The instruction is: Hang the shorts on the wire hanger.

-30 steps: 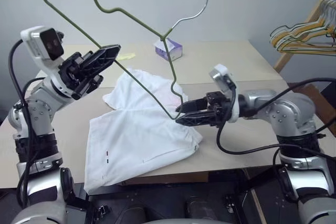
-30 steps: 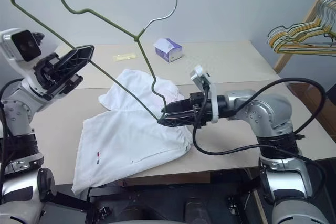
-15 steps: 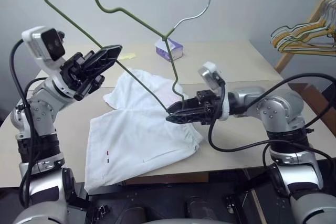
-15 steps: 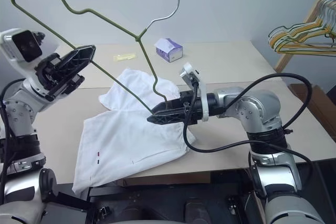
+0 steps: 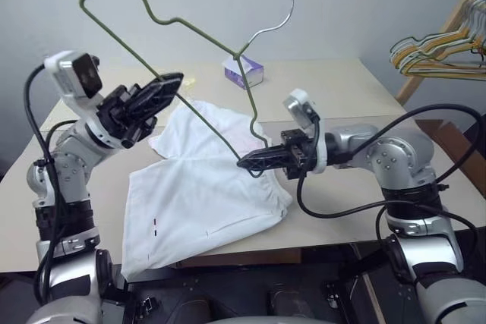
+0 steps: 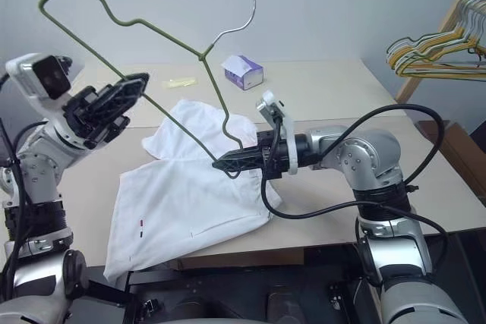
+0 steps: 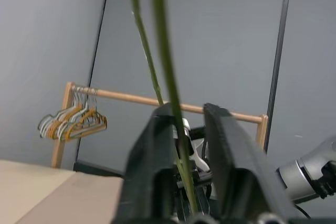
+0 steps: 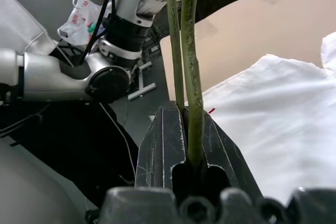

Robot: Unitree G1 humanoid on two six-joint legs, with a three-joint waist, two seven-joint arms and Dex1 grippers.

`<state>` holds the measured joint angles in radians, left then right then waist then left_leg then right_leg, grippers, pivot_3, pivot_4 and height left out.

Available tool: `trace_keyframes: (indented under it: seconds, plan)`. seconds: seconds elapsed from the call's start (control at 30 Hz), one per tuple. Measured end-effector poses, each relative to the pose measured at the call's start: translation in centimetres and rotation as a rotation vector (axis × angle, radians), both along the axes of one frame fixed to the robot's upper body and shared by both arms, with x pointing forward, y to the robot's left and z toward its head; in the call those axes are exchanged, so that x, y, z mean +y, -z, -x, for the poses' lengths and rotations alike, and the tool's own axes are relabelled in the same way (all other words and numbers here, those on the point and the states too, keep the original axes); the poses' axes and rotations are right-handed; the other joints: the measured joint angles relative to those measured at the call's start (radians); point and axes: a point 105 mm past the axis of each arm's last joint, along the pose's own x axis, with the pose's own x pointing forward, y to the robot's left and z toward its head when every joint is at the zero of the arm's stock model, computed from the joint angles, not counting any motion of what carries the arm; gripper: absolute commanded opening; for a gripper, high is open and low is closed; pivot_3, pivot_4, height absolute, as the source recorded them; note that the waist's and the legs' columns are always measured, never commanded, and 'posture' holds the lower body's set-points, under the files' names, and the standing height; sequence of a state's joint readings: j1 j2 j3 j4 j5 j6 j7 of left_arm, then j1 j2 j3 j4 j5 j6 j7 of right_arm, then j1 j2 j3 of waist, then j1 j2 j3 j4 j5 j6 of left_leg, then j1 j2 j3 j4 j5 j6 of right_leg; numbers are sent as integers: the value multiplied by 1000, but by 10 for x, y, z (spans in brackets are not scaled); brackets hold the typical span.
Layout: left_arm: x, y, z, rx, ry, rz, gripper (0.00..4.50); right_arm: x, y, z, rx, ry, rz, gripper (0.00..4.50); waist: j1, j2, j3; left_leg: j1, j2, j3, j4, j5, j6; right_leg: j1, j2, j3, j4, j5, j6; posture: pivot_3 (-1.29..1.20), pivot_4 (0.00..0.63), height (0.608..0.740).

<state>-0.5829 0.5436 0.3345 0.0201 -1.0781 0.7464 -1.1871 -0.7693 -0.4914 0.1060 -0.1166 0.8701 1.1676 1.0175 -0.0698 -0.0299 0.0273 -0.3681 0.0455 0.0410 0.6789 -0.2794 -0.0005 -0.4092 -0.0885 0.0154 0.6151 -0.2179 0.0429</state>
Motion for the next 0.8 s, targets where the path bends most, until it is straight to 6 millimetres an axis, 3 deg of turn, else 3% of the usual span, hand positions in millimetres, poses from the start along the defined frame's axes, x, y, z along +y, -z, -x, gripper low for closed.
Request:
trace_keyframes:
  seconds: [0.23, 0.37, 0.43, 0.57, 0.8]
  plan:
    - [-2, 24, -13, 103, -81, -153, 4390, -10, -18, -11, 8, 90, -104, 0, -1, 0, 0, 0, 0, 0, 0, 0, 0, 0, 0, 0, 0, 0, 0, -67, 0, 740]
    - [8, 63, -16, 194, -169, -310, 4483, -35, -24, -20, 18, 196, -106, 0, -1, 0, 0, 0, 0, 0, -1, 0, 0, -1, 0, 0, 0, 0, 0, -68, 0, 740]
    - [13, 79, -17, 193, -233, -426, 4483, -51, -15, -21, 60, 254, -63, 0, 0, 0, 0, -1, 0, 0, -1, 0, 0, -1, 0, 0, -1, 0, 0, -65, 0, 740]
    - [25, 101, -14, 154, -305, -643, 4483, -93, 31, -18, 220, 413, 129, 0, 8, 0, 0, -2, 0, 1, -1, 0, 0, -1, -2, -1, -2, 0, 0, -64, 0, 740]
    - [14, 106, 1, 46, -229, -785, 4483, -152, 89, 7, 562, 524, 371, 0, 6, 1, 0, -1, 0, 2, -1, 0, 0, -2, -1, 0, -2, 0, 0, -65, 0, 740]
